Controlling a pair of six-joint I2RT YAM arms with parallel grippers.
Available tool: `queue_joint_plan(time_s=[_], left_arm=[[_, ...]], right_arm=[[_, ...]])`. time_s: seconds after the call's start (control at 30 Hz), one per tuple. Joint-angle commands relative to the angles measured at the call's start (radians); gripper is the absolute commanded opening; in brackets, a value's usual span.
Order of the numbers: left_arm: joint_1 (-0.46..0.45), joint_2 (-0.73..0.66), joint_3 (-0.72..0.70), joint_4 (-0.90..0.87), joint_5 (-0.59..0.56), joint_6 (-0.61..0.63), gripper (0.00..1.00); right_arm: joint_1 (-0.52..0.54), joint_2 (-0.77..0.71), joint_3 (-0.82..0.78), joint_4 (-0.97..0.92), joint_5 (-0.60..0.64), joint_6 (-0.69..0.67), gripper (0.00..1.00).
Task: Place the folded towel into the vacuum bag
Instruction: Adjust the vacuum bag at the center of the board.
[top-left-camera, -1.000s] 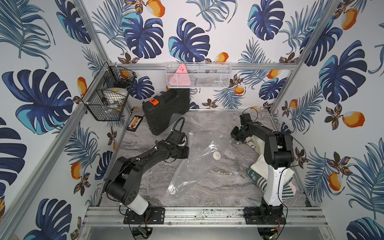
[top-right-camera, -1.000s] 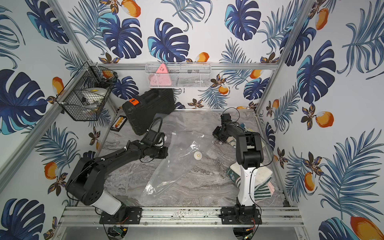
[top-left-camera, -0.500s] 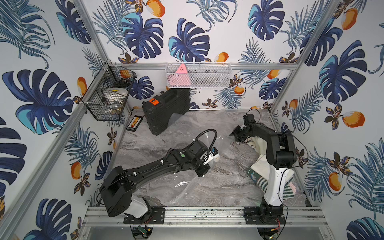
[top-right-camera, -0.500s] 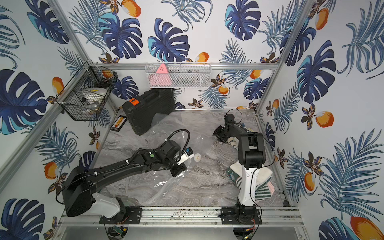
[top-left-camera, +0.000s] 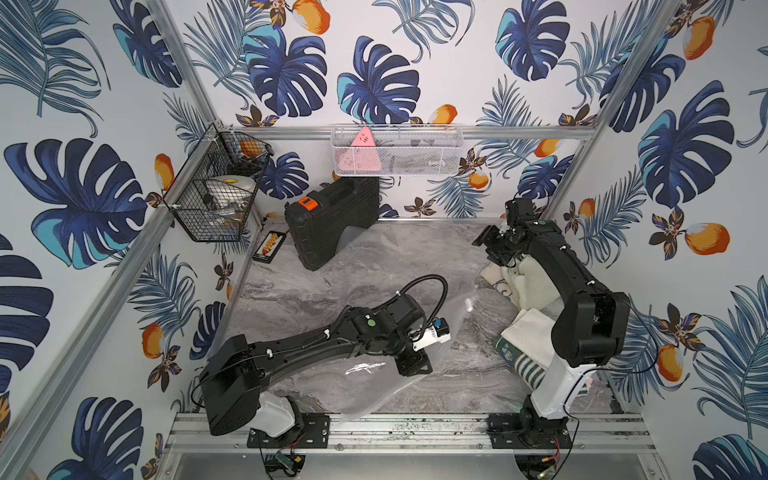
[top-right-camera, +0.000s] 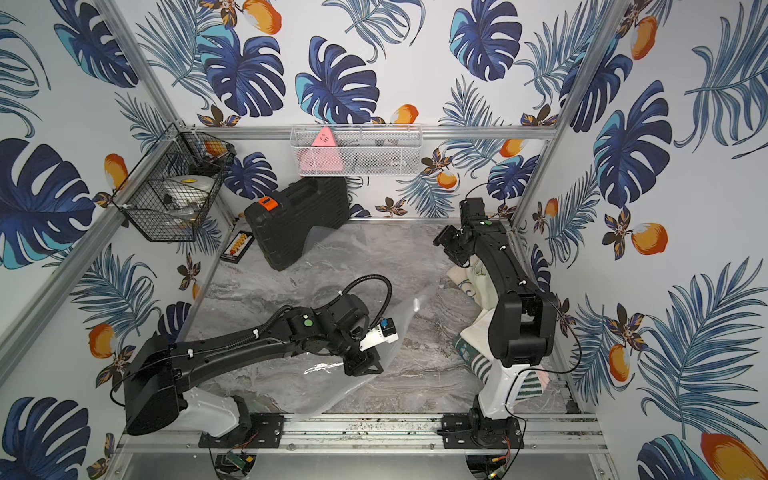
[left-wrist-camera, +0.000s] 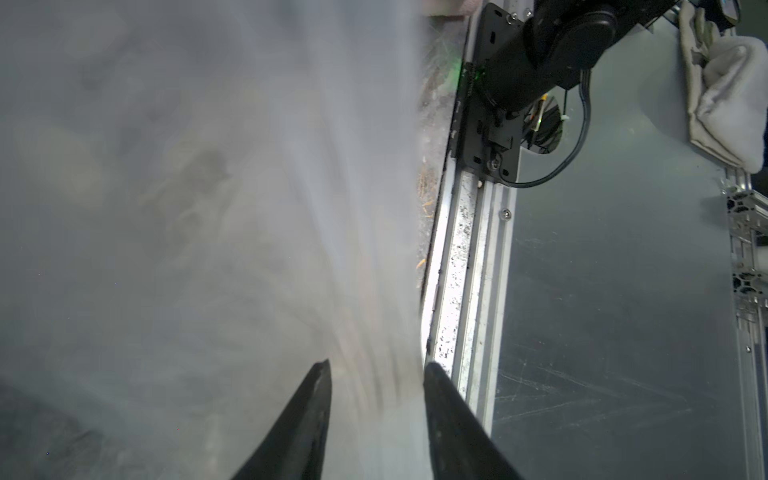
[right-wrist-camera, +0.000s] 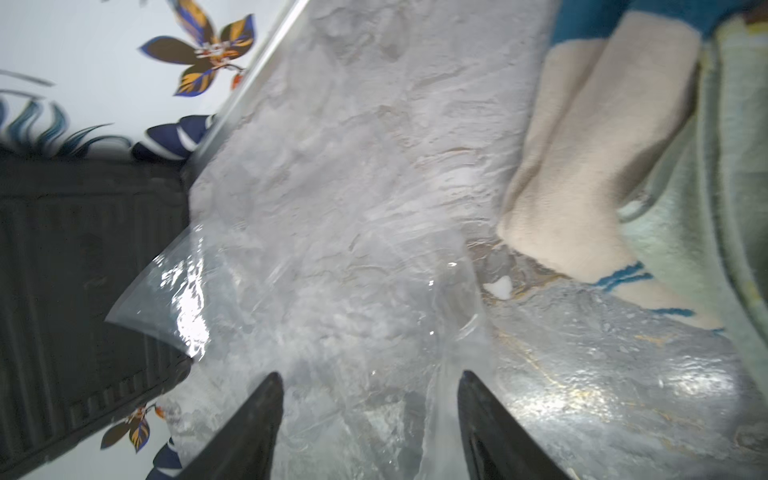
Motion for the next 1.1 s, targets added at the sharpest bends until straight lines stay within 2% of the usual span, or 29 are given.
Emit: queue_joint_plan(time_s=[0.0, 0.1, 0.2, 0.3, 0.43, 0.53, 0.63, 0.8, 1.07], left_arm=[[-0.003, -0.011, 0.027, -0.036, 0.030, 0.012, 0.49], [-0.001, -0.057, 0.052, -0.051, 0.043, 0.005, 0.54], [0.021, -0.097, 0.056, -0.006, 0.055, -0.051, 0.56], [0.105, -0.091, 0.038, 0.060, -0.001, -0.161, 0.55], [0.265, 0.003, 0.034, 0.058, -0.086, -0.307, 0.53], [0.324, 0.075, 0.029, 0.036, -0.159, -0.367, 0.53], [0.339, 0.108, 0.003, 0.073, -0.173, -0.401, 0.53], [0.339, 0.143, -0.015, 0.142, -0.190, -0.467, 0.53], [0.371, 0.186, -0.020, 0.141, -0.241, -0.465, 0.53]], right_arm=[[0.062, -0.025, 0.068, -0.131, 0.048, -0.079, 0.68], [0.134, -0.034, 0.111, -0.181, 0.063, -0.111, 0.69], [0.208, -0.048, 0.086, -0.201, 0.085, -0.137, 0.68], [0.257, -0.086, -0.095, -0.149, 0.091, -0.132, 0.68], [0.298, -0.140, -0.381, -0.067, 0.067, -0.110, 0.63], [0.365, -0.183, -0.524, -0.020, 0.084, -0.080, 0.56], [0.410, -0.176, -0.624, 0.030, 0.090, -0.038, 0.48], [0.453, -0.084, -0.661, 0.119, 0.113, 0.011, 0.39], [0.463, 0.098, -0.541, 0.205, 0.087, 0.093, 0.31]])
